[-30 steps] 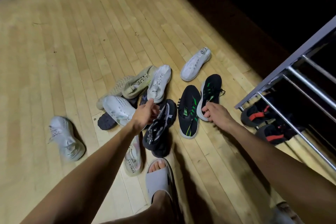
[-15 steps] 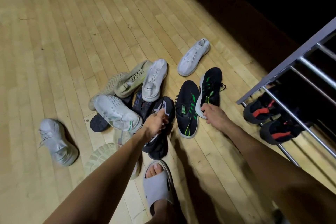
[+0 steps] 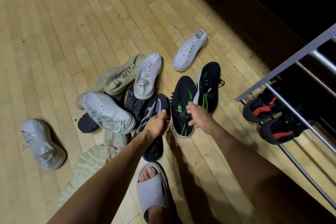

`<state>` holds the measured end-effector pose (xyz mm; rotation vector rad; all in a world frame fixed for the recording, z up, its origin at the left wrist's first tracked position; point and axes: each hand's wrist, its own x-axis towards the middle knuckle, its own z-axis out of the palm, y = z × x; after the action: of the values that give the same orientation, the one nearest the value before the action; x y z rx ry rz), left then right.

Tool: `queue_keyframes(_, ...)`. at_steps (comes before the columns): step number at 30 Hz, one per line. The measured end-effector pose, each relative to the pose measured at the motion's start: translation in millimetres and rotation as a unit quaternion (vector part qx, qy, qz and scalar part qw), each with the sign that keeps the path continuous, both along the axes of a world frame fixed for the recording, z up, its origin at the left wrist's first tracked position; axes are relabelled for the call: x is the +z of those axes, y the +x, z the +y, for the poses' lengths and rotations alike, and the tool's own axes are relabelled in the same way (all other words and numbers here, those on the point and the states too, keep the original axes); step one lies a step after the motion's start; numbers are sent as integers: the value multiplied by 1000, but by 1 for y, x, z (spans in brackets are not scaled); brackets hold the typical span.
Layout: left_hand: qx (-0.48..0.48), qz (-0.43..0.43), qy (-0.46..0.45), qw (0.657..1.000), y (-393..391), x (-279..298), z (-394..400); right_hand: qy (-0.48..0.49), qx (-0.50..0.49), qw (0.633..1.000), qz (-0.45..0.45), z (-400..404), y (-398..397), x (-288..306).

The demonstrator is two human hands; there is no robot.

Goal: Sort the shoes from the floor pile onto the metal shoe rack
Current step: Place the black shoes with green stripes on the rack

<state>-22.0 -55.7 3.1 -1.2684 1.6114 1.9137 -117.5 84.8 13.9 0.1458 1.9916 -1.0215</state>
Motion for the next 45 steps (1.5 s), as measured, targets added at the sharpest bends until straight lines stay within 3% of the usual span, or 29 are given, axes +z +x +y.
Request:
queue_keyframes(5, 36, 11, -13, 999, -7, 4, -4, 16, -22, 999, 22, -17, 4, -6)
queue_keyframes(8, 25, 5, -23, 999, -6, -5, -2, 68, 62, 994, 60, -13, 8, -7)
queue_keyframes(13, 4, -20, -24, 999, 4, -17, -2, 81, 140, 987, 0, -13, 14, -12)
queue_keyframes(17, 11, -20, -19, 1000, 7, -17, -3, 76, 141, 987, -19, -23, 17, -14)
queue_keyframes(24, 3, -4, -15, 1000, 2, -16, -5, 86, 116, 988, 48, -27, 17, -14)
queue_keyframes(32, -8, -19, -30, 999, 0, -5, 3, 13, 3, 999, 43, -4, 5, 26)
queue_keyframes(36, 8, -22, 9, 1000, -10, 14, 25, -34, -33, 998, 42, 6, 1, 43)
queue_keyframes(40, 45, -11, 18, 999, -15, 16, 38, -73, -1, 996, 48, 9, 13, 66)
queue_keyframes(45, 88, 43, 124, 987, -9, 55, 57, -102, 24, 993, 53, 31, 30, 95)
